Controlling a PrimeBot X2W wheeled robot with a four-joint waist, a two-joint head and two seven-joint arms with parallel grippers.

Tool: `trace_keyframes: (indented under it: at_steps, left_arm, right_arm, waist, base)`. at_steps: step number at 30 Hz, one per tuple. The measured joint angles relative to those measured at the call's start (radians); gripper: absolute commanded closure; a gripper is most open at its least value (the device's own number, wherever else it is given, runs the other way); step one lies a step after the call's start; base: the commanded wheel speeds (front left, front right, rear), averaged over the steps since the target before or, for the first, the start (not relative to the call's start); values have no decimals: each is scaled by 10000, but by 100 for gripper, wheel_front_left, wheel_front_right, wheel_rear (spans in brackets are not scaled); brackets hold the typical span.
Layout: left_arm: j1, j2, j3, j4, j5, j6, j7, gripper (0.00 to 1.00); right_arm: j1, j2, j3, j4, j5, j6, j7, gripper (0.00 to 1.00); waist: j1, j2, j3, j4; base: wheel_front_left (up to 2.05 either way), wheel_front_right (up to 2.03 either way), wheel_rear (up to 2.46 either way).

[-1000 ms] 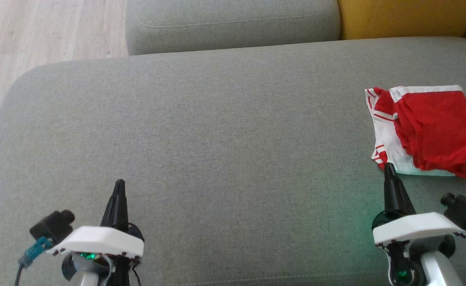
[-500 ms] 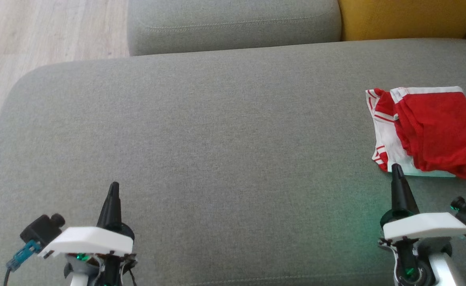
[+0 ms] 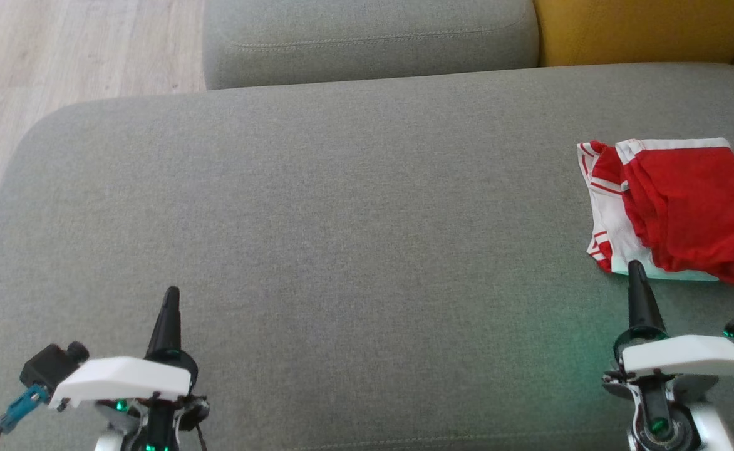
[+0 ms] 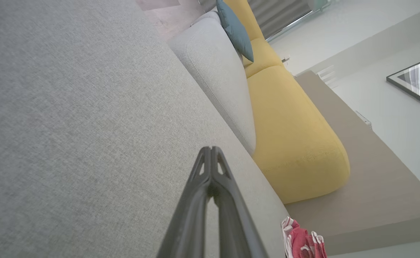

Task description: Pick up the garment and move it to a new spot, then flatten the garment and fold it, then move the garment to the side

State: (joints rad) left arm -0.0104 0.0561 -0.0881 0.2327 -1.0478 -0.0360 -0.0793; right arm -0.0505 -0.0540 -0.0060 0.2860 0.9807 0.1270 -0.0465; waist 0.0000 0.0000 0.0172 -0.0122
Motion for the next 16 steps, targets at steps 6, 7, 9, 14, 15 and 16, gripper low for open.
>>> trace_keyframes:
  at_steps: [6, 7, 9, 14, 15, 16]
  left_arm:
    - [-36, 6, 77, 29, -621, -92, 174, 100]
    - [-53, 6, 90, 42, -727, -94, 186, 100]
    - [-107, 6, 123, 65, -941, -96, 263, 100]
    - [-181, 10, 332, 105, -1471, -186, 395, 100]
    - [-181, 12, 357, 125, -1578, -211, 401, 100]
    - [-181, 12, 368, 138, -1678, -234, 462, 100]
  right_arm:
    - [-1, 0, -79, -8, 683, 0, 138, 100]
    - [-1, 0, -92, -12, 792, 0, 186, 100]
    - [-1, 0, -115, -15, 1039, 0, 221, 100]
    - [-2, -2, -226, -27, 1605, 0, 322, 100]
    - [-2, -2, -257, -29, 1726, 0, 355, 100]
    - [-2, -2, -284, -29, 1835, 0, 385, 100]
  waist:
    - [0, 0, -15, 13]
    - [0, 0, -18, 15]
    - [0, 0, -23, 20]
    - [0, 0, -35, 30]
    - [0, 0, -38, 33]
    - [0, 0, -40, 35]
  base:
    - [0, 0, 0]
    - [0, 0, 0]
    - [0, 0, 0]
    - [0, 0, 0]
    - [0, 0, 0]
    - [0, 0, 0]
